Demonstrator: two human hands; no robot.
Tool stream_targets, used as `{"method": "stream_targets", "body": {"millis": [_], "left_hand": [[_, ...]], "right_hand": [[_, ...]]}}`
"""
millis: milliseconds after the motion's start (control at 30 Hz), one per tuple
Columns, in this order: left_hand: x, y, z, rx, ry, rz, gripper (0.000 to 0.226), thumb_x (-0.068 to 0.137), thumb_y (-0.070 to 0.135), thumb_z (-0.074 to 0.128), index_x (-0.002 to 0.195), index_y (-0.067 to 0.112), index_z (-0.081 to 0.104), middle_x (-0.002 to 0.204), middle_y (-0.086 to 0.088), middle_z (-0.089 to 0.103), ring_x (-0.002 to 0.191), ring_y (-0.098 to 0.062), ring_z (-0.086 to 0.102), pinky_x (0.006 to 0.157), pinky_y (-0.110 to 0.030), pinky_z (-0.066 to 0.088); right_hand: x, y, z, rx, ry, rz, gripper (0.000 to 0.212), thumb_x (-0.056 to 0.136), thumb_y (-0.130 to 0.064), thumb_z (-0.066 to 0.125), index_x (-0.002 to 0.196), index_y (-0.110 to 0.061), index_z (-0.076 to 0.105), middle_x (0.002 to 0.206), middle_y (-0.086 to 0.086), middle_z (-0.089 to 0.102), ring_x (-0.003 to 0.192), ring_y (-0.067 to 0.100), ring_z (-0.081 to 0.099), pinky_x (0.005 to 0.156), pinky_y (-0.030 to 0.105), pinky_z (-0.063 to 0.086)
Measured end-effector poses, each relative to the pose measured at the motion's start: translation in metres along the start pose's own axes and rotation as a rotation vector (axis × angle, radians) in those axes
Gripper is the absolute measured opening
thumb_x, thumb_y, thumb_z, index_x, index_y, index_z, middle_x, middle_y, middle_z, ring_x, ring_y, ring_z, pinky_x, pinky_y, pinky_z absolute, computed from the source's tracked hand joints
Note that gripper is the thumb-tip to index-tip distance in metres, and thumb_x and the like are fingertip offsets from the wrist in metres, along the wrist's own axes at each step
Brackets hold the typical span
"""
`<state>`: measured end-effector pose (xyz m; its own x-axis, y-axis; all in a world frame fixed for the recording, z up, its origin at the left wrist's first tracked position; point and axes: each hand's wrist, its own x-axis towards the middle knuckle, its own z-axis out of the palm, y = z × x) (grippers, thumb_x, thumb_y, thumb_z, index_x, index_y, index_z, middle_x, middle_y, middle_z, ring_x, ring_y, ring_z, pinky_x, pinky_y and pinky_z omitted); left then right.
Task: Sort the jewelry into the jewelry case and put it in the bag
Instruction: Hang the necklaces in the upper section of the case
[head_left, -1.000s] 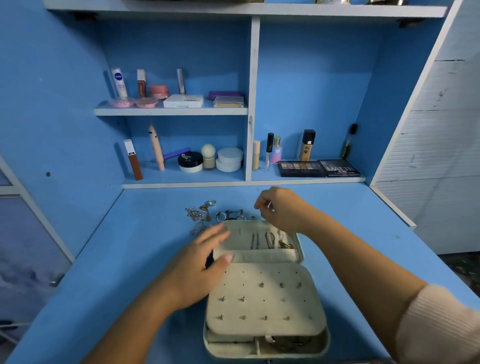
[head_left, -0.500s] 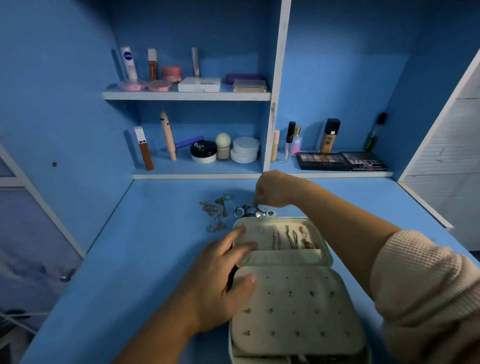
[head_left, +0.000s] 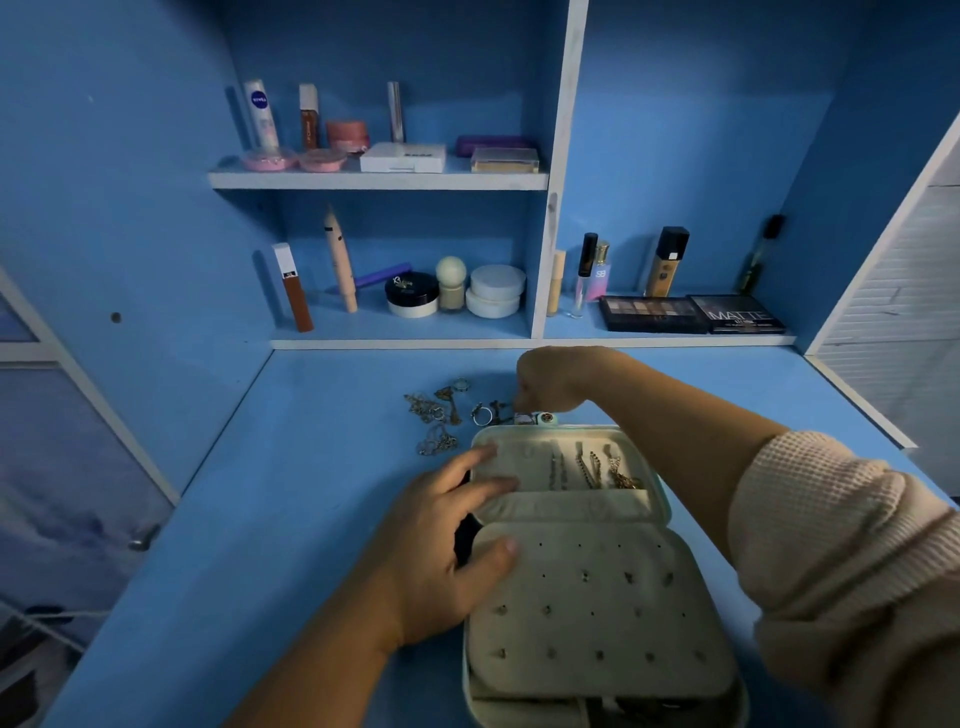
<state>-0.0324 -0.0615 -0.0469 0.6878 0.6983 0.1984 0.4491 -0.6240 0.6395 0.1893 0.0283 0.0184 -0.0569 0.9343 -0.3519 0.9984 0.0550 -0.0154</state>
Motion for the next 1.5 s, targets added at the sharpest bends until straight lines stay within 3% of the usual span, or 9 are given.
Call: {"method": "stream_targets", "body": {"millis": [200, 400, 533, 633, 733, 867, 1000, 1200, 1500], "left_hand": [[0.001, 0.000, 0.000, -0.016, 0.023, -0.005, 0.059, 0.076, 0.062, 0.048, 0.130, 0.040, 0.056, 0.149, 0.032, 0.027, 0.136, 0.000, 0.033, 0.108, -0.041, 0.039], [0.002, -0.001, 0.001, -0.021, 0.047, -0.002, 0.060, 0.074, 0.062, 0.050, 0.127, 0.037, 0.060, 0.147, 0.028, 0.033, 0.134, 0.002, 0.036, 0.109, -0.032, 0.037], [-0.001, 0.001, 0.001, -0.138, 0.099, -0.025, 0.053, 0.071, 0.058, 0.059, 0.118, 0.035, 0.064, 0.135, 0.030, 0.044, 0.127, 0.009, 0.041, 0.106, -0.023, 0.038], [0.007, 0.009, -0.003, -0.175, 0.307, -0.026, 0.039, 0.075, 0.049, 0.064, 0.111, 0.033, 0.063, 0.119, 0.023, 0.056, 0.114, 0.006, 0.052, 0.094, -0.009, 0.041], [0.024, 0.022, -0.009, -0.229, 0.463, -0.103, 0.028, 0.085, 0.035, 0.069, 0.112, 0.031, 0.062, 0.111, 0.019, 0.061, 0.104, 0.003, 0.058, 0.087, -0.014, 0.045], [0.044, 0.034, -0.018, -0.325, 0.355, -0.188, 0.035, 0.088, 0.034, 0.066, 0.122, 0.029, 0.058, 0.112, 0.017, 0.063, 0.106, 0.002, 0.057, 0.086, -0.021, 0.046], [0.045, 0.042, -0.019, -0.447, 0.222, -0.180, 0.007, 0.090, 0.026, 0.066, 0.091, 0.032, 0.069, 0.090, 0.010, 0.074, 0.090, -0.004, 0.066, 0.087, -0.027, 0.051], [0.037, 0.036, -0.008, -0.356, 0.225, -0.201, 0.013, 0.089, 0.023, 0.067, 0.077, 0.027, 0.068, 0.081, 0.011, 0.073, 0.082, -0.007, 0.067, 0.082, -0.031, 0.051], [0.044, 0.028, -0.005, 0.049, 0.179, -0.145, 0.016, 0.088, 0.028, 0.068, 0.103, 0.028, 0.070, 0.085, 0.013, 0.070, 0.074, 0.004, 0.063, 0.073, -0.025, 0.052]], "right_hand": [[-0.022, 0.014, -0.019, 0.356, 0.144, -0.043, 0.021, 0.084, -0.023, 0.054, 0.067, -0.013, 0.060, 0.074, 0.003, 0.066, 0.062, 0.017, 0.055, 0.057, 0.026, 0.045], [-0.056, 0.007, -0.037, 0.776, 0.379, -0.167, 0.009, 0.084, -0.006, 0.059, 0.084, -0.015, 0.060, 0.068, -0.003, 0.062, 0.062, 0.009, 0.055, 0.063, 0.022, 0.046], [-0.075, 0.002, -0.049, 0.849, 0.414, -0.207, 0.011, 0.090, -0.009, 0.051, 0.089, -0.019, 0.054, 0.072, -0.001, 0.063, 0.069, 0.015, 0.054, 0.073, 0.037, 0.049], [-0.088, -0.001, -0.053, 0.869, 0.372, -0.232, 0.012, 0.092, -0.009, 0.050, 0.092, -0.021, 0.051, 0.073, 0.003, 0.063, 0.074, 0.019, 0.058, 0.084, 0.042, 0.053], [-0.101, -0.005, -0.052, 0.834, 0.335, -0.261, 0.014, 0.092, -0.008, 0.052, 0.093, -0.022, 0.052, 0.079, 0.006, 0.062, 0.076, 0.017, 0.062, 0.084, 0.041, 0.053], [-0.110, -0.014, -0.047, 0.780, 0.316, -0.314, 0.016, 0.091, -0.010, 0.060, 0.093, -0.025, 0.055, 0.089, 0.015, 0.067, 0.080, 0.022, 0.061, 0.085, 0.048, 0.051], [-0.118, -0.021, -0.041, 0.756, 0.376, -0.349, 0.015, 0.089, -0.012, 0.063, 0.094, -0.025, 0.058, 0.092, 0.015, 0.068, 0.080, 0.031, 0.062, 0.084, 0.051, 0.052], [-0.115, -0.014, -0.032, 0.698, 0.489, -0.296, 0.015, 0.089, -0.011, 0.063, 0.088, -0.025, 0.059, 0.095, 0.018, 0.065, 0.083, 0.027, 0.063, 0.080, 0.036, 0.054], [-0.101, -0.005, -0.012, 0.622, 0.452, -0.206, 0.014, 0.088, -0.013, 0.064, 0.087, -0.026, 0.060, 0.083, -0.001, 0.063, 0.070, 0.006, 0.060, 0.066, 0.019, 0.048]]}}
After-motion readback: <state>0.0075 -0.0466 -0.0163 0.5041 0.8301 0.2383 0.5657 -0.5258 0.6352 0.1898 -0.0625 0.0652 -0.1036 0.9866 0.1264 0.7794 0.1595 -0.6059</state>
